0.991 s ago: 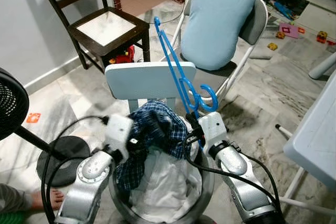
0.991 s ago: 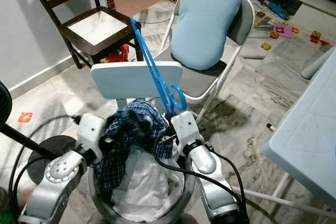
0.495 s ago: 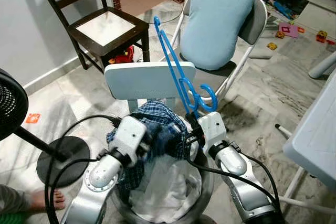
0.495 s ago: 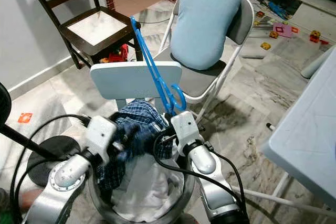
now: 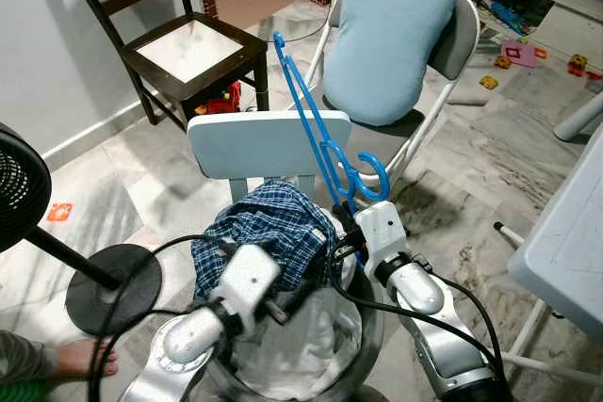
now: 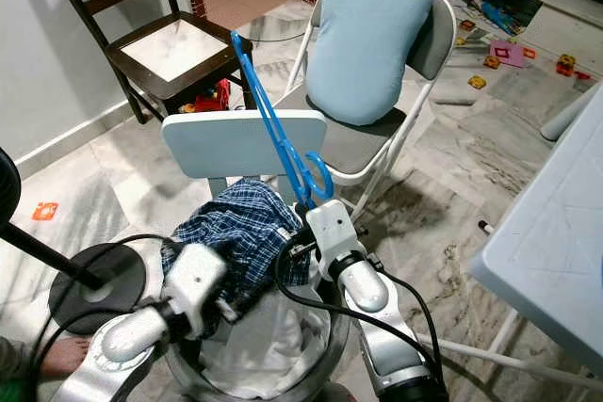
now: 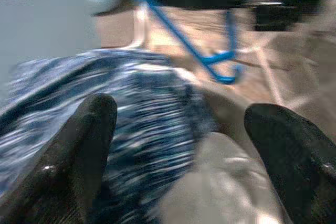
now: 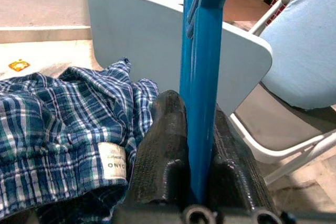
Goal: Hang hanger
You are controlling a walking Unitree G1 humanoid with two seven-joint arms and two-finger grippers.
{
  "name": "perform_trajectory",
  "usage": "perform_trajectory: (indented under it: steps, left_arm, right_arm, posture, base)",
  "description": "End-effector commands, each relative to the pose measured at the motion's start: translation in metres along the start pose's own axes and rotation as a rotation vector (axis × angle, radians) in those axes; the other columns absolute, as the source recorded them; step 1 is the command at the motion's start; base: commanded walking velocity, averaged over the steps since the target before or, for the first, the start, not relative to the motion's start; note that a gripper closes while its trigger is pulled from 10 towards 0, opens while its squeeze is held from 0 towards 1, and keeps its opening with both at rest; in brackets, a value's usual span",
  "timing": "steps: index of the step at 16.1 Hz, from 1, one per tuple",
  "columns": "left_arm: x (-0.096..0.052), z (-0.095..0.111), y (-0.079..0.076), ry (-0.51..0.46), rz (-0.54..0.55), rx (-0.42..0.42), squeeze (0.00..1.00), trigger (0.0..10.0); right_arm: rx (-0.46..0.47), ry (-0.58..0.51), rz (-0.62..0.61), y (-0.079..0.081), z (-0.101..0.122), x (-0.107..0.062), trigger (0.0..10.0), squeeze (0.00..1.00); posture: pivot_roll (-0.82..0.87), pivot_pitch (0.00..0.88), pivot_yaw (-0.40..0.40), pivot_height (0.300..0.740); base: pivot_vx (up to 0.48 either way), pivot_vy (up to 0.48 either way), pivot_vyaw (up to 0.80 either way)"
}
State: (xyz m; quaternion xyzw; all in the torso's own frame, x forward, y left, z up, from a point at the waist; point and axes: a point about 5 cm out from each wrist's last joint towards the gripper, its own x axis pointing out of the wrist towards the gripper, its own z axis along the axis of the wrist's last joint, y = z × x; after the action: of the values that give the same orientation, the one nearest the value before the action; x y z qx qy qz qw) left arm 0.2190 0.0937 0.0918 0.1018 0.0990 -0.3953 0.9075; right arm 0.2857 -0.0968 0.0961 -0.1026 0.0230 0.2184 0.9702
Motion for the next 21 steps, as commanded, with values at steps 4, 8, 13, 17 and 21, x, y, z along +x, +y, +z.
perform_trajectory:
  steps: [4,8,13,17,21]
  left_arm:
    - [0.011,-0.007,-0.015,0.113,-0.208,0.003,1.00,10.0]
    - [0.015,-0.024,-0.017,0.196,-0.223,0.003,0.00,10.0]
    - [-0.011,-0.035,-0.010,0.370,-0.180,0.113,0.00,10.0]
    - [-0.012,-0.017,-0.001,0.304,-0.107,0.302,0.00,10.0]
    - [-0.017,-0.012,0.006,0.278,-0.104,0.428,0.00,10.0]
  right_arm:
    - [-0.008,-0.015,0.006,0.001,0.003,0.003,10.0,0.00]
    - [-0.005,-0.015,0.007,0.003,0.003,0.004,10.0,0.00]
    - [-0.010,-0.008,0.006,0.002,0.002,0.003,10.0,0.00]
    - [-0.010,-0.010,0.015,0.003,0.002,0.006,10.0,0.00]
    - [-0.009,-0.013,0.022,0.005,0.003,0.009,10.0,0.00]
  posture:
    - [0.01,0.186,-0.063,0.740]
    - [0.02,0.182,-0.054,0.740]
    - [0.02,0.182,-0.057,0.740]
    - [0.04,0.177,-0.063,0.740]
    - [0.05,0.180,-0.062,0.740]
  base:
    - [0.000,0.000,0.00]
    - [0.000,0.000,0.00]
    - [0.000,0.000,0.00]
    - [0.000,0.000,0.00]
    - [0.000,0.000,0.00]
